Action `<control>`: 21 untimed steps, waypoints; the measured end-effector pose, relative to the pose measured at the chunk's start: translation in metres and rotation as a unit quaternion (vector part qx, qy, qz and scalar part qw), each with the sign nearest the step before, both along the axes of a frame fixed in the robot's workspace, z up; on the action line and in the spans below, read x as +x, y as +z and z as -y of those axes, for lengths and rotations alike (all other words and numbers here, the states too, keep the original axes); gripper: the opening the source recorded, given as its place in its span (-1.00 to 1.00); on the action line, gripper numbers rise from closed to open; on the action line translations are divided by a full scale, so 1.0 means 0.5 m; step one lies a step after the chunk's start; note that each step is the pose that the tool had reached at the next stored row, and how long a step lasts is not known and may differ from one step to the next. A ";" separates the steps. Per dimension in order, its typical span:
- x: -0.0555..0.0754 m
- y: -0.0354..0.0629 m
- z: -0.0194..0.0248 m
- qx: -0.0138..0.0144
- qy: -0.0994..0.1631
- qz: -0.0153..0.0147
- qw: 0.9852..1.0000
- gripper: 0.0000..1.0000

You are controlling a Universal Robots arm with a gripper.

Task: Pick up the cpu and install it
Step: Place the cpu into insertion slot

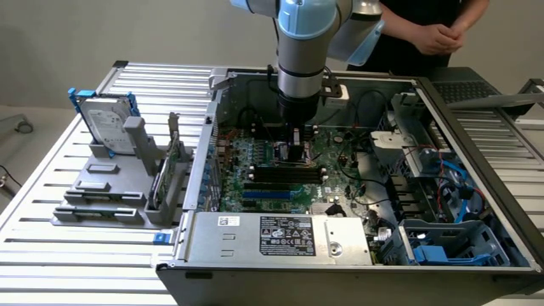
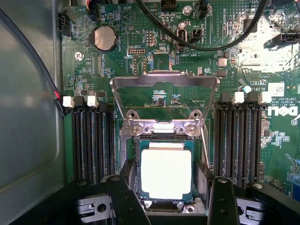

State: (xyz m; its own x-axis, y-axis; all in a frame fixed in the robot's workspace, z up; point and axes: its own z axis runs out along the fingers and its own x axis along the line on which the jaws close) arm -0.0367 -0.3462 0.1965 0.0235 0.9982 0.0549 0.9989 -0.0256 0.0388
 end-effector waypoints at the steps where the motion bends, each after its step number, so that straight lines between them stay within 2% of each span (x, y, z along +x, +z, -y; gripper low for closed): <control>1: 0.000 0.000 0.0000 0.000 0.000 0.000 1.000 0.25; 8: 0.000 0.000 -0.0010 0.001 0.000 0.000 1.000 0.25; 15: 0.000 -0.001 -0.0019 0.004 0.000 0.000 1.000 0.25; 21: 0.000 -0.001 -0.0019 0.005 0.000 0.000 1.000 0.25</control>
